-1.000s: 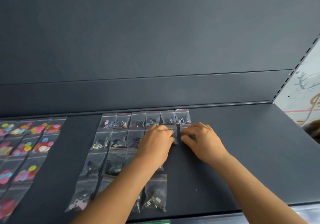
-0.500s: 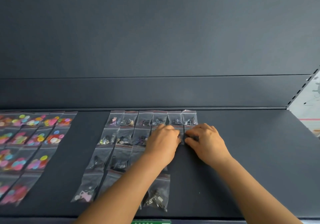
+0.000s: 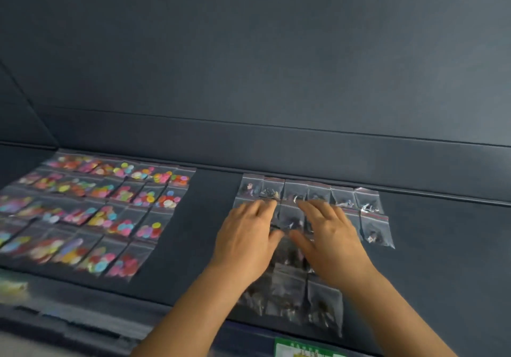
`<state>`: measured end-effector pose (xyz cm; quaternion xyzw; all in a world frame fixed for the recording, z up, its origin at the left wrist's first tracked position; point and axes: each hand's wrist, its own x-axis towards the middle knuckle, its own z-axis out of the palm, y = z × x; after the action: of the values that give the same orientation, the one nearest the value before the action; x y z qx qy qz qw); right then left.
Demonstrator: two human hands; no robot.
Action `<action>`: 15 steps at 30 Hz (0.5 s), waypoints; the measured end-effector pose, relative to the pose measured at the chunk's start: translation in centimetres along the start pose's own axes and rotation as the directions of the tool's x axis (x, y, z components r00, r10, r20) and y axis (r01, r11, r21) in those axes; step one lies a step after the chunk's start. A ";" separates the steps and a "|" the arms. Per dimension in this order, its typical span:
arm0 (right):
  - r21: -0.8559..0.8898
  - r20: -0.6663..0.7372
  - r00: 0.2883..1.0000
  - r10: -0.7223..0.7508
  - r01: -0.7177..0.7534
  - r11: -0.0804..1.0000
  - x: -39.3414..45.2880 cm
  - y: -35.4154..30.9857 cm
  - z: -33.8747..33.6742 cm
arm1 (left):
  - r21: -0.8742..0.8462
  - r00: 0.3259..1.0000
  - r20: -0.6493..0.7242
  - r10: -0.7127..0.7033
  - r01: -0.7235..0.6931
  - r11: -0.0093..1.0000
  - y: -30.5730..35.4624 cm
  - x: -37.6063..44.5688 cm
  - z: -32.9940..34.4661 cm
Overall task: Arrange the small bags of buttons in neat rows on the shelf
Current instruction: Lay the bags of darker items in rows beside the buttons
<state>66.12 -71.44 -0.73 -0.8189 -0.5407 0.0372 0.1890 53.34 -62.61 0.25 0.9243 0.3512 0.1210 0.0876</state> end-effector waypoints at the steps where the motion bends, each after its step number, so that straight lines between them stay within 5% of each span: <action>1: -0.001 0.009 1.000 -0.016 0.016 1.000 0.1 -1.0 0.3 | -0.002 1.000 -0.012 -0.023 0.023 1.000 -1.0 -0.6 -0.4; 15: 0.096 0.101 0.960 -0.263 0.253 0.963 0.9 -27.2 10.1 | -0.012 0.939 -0.120 -0.323 0.324 0.946 -24.8 -15.1 -8.6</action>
<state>40.09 -58.55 -0.47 -0.7294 -0.6508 0.0806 0.1947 24.36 -53.77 -0.10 0.8454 0.5033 0.1590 0.0816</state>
